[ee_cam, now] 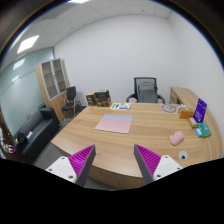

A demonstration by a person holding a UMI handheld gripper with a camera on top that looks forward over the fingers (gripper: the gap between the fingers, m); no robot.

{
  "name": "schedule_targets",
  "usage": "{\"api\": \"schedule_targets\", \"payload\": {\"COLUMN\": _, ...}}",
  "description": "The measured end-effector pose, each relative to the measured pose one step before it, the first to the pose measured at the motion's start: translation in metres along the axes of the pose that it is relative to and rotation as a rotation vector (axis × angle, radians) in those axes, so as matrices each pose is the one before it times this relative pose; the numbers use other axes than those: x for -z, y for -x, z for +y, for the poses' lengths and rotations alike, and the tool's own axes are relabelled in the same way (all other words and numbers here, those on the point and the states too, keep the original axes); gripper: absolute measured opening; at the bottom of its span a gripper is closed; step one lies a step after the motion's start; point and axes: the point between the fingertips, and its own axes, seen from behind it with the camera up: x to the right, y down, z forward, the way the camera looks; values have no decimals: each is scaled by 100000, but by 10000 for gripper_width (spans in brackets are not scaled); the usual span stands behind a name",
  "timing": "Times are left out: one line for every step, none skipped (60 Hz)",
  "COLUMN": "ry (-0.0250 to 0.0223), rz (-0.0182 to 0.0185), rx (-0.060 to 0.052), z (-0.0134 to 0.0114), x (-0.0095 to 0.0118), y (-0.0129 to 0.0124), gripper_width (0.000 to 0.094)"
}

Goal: Arrange mouse

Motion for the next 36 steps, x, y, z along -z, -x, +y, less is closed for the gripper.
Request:
{"api": "schedule_targets", "payload": {"ry": -298, "rz": 1120, "rx": -522, "z": -4, "x": -46, "y": -280, "gripper_width": 807}}
{"api": "schedule_targets", "payload": {"ry": -466, "rz": 1314, "rx": -590, "z": 64, "x": -240, "y": -227, "gripper_width": 808}}
{"api": "schedule_targets", "payload": {"ry": -513, "rz": 1473, "rx": -482, "z": 31, "x": -174, "y": -322, "gripper_width": 809}}
{"api": "schedule_targets", "payload": {"ry": -562, "rz": 1675, "rx": -480, "z": 64, "x": -229, "y": -339, "gripper_width": 808}}
{"api": "schedule_targets", "payload": {"ry": -543, "rz": 1873, "rx": -540, "z": 127, "x": -254, "y": -371, "gripper_width": 808}}
{"api": "schedule_targets", "payload": {"ry": -409, "rz": 1968, "rx": -617, "z": 169, "x": -231, "y": -371, "gripper_width": 807}}
{"api": "schedule_targets", "payload": {"ry": -57, "rz": 1735, "rx": -742, "z": -17, "x": 616, "y": -971, "gripper_width": 808}}
{"api": "schedule_targets", "payload": {"ry": -411, "rz": 2188, "rx": -774, "z": 423, "x": -545, "y": -62, "gripper_width": 806}}
{"api": "schedule_targets", "payload": {"ry": -164, "rz": 1846, "rx": -809, "z": 270, "x": -180, "y": -349, "gripper_width": 807}}
{"api": "schedule_targets", "payload": {"ry": -44, "rz": 1544, "rx": -773, "z": 305, "x": -145, "y": -337, "gripper_width": 808}}
{"api": "schedule_targets", "payload": {"ry": -35, "rz": 1196, "rx": -750, "z": 240, "x": -99, "y": -243, "gripper_width": 808}}
{"api": "schedule_targets", "payload": {"ry": -108, "rz": 994, "rx": -694, "z": 194, "x": -89, "y": -266, "gripper_width": 808}}
{"api": "schedule_targets", "payload": {"ry": -117, "rz": 849, "rx": -638, "z": 185, "x": -90, "y": -282, "gripper_width": 808}}
{"api": "schedule_targets", "payload": {"ry": -134, "rz": 912, "rx": -508, "z": 220, "x": 93, "y": -225, "gripper_width": 808}}
{"api": "schedule_targets", "payload": {"ry": 2, "rz": 697, "rx": -705, "z": 156, "x": -269, "y": -481, "gripper_width": 808}}
{"api": "schedule_targets", "payload": {"ry": 20, "rz": 809, "rx": -634, "z": 188, "x": -104, "y": -420, "gripper_width": 809}}
{"api": "schedule_targets", "payload": {"ry": 33, "rz": 871, "rx": -481, "z": 189, "x": 100, "y": -343, "gripper_width": 808}}
{"api": "schedule_targets", "payload": {"ry": 100, "rz": 675, "rx": -644, "z": 106, "x": -315, "y": -570, "gripper_width": 808}}
{"api": "schedule_targets", "payload": {"ry": 83, "rz": 711, "rx": -397, "z": 111, "x": -139, "y": -526, "gripper_width": 808}}
{"api": "schedule_targets", "payload": {"ry": 86, "rz": 842, "rx": -215, "z": 129, "x": 28, "y": -458, "gripper_width": 809}}
{"api": "schedule_targets", "payload": {"ry": 181, "rz": 742, "rx": -235, "z": 91, "x": -201, "y": -578, "gripper_width": 809}}
{"api": "schedule_targets", "payload": {"ry": 236, "rz": 698, "rx": -117, "z": 80, "x": -240, "y": -632, "gripper_width": 810}}
{"api": "schedule_targets", "payload": {"ry": 137, "rz": 686, "rx": -64, "z": 57, "x": -250, "y": -630, "gripper_width": 808}}
{"api": "schedule_targets", "payload": {"ry": 25, "rz": 708, "rx": -68, "z": 20, "x": -315, "y": -631, "gripper_width": 807}}
{"api": "schedule_targets", "payload": {"ry": -18, "rz": 647, "rx": -81, "z": -1, "x": -314, "y": -696, "gripper_width": 807}}
{"api": "schedule_targets", "payload": {"ry": -109, "rz": 667, "rx": -112, "z": -11, "x": -379, "y": -706, "gripper_width": 804}}
{"api": "schedule_targets", "payload": {"ry": -241, "rz": 735, "rx": -137, "z": -27, "x": -408, "y": -780, "gripper_width": 803}}
{"api": "schedule_targets", "payload": {"ry": -314, "rz": 888, "rx": -176, "z": -73, "x": -443, "y": -814, "gripper_width": 801}}
{"api": "schedule_targets", "payload": {"ry": -302, "rz": 1049, "rx": -254, "z": -25, "x": -489, "y": -887, "gripper_width": 802}}
{"api": "schedule_targets", "payload": {"ry": -199, "rz": 1131, "rx": -398, "z": -8, "x": -506, "y": -897, "gripper_width": 800}}
{"api": "schedule_targets", "payload": {"ry": -113, "rz": 1098, "rx": -438, "z": -27, "x": -581, "y": -890, "gripper_width": 802}}
{"api": "schedule_targets", "payload": {"ry": -214, "rz": 823, "rx": -377, "z": -52, "x": -646, "y": -851, "gripper_width": 805}}
{"api": "schedule_targets", "payload": {"ry": -403, "rz": 540, "rx": -302, "z": -86, "x": -666, "y": -777, "gripper_width": 809}}
{"api": "schedule_targets", "payload": {"ry": -523, "rz": 509, "rx": -214, "z": -82, "x": -702, "y": -797, "gripper_width": 807}}
{"api": "schedule_targets", "payload": {"ry": -462, "rz": 437, "rx": -192, "z": -52, "x": -726, "y": -778, "gripper_width": 808}}
{"api": "schedule_targets", "payload": {"ry": -420, "rz": 392, "rx": -197, "z": -39, "x": -760, "y": -756, "gripper_width": 808}}
